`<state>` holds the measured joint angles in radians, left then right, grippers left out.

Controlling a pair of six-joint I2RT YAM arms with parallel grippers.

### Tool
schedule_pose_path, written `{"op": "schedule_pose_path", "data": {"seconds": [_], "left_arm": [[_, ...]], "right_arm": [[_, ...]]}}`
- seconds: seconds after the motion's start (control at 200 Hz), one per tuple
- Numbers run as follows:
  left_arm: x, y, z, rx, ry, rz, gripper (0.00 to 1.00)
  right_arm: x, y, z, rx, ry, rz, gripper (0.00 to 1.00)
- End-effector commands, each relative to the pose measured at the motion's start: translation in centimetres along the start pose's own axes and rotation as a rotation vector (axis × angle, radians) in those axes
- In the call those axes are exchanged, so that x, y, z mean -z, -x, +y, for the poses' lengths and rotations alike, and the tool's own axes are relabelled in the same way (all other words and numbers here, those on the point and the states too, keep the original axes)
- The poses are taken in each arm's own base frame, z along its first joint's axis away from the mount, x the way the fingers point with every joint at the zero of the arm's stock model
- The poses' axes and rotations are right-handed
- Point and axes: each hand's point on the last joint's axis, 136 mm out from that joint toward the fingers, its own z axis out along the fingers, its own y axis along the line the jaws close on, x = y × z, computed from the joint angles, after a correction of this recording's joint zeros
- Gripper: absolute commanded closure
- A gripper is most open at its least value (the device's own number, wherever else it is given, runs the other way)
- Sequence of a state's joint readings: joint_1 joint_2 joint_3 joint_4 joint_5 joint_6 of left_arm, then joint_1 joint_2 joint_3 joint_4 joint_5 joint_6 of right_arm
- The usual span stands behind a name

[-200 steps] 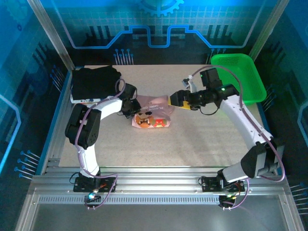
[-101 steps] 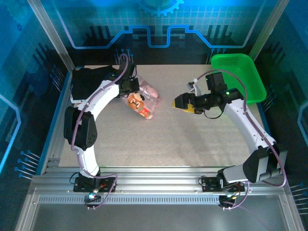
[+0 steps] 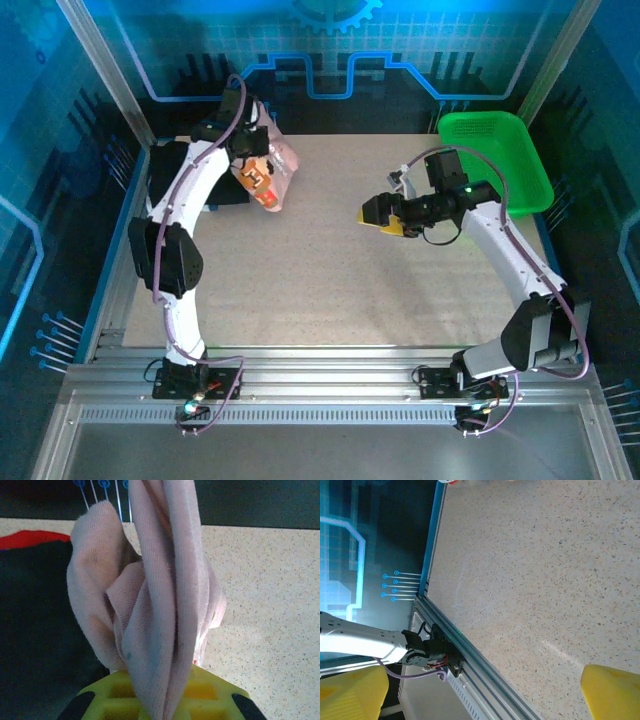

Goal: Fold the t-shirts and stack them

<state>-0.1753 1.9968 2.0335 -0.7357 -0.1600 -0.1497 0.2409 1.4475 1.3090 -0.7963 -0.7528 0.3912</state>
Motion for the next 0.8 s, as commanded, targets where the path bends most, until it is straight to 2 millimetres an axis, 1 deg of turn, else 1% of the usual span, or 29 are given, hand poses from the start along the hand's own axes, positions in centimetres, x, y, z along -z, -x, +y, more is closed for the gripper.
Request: {"op": "schedule_pose_path", "data": {"seconds": [0.0, 0.155, 0.265, 0.345, 0.45, 0.53, 0.69, 0.79], "left_arm": [[1.7, 2.7, 0.0, -0.019, -0.026, -0.059, 1.00], [2.6, 3.9, 2.1, 0.023, -0.012, -0.079, 1.00], [2.8, 3.8, 3.8, 0.045, 0.008, -0.072, 1.00], [2.7, 3.3, 5.7, 0.076, 0.028, -0.065, 1.00], [2.4, 2.2, 8.7, 0.121, 0.058, -0.068, 1.00], [2.2, 1.3, 11.5, 0.171, 0.077, -0.069, 1.00], [0.3, -1.8, 17.6, 0.275, 0.125, -0.037, 1.00], [-0.5, -3.3, 20.6, 0.337, 0.137, -0.024, 1.00]], "right_arm": [[0.5, 0.6, 0.5, 0.002, 0.018, -0.007, 0.00], [0.3, 0.8, 0.3, -0.002, 0.013, -0.005, 0.00], [0.1, 0.9, 0.1, -0.013, 0.015, -0.001, 0.00], [-0.2, 1.1, 0.0, -0.024, 0.023, 0.000, 0.00], [-0.6, 1.4, -0.3, -0.039, 0.027, 0.002, 0.00], [-0.9, 1.7, -0.3, -0.040, 0.032, 0.010, 0.00], [-1.8, 2.4, -0.4, -0.045, 0.027, 0.036, 0.00], [-2.9, 2.5, -0.6, -0.051, 0.021, 0.063, 0.00]]}}
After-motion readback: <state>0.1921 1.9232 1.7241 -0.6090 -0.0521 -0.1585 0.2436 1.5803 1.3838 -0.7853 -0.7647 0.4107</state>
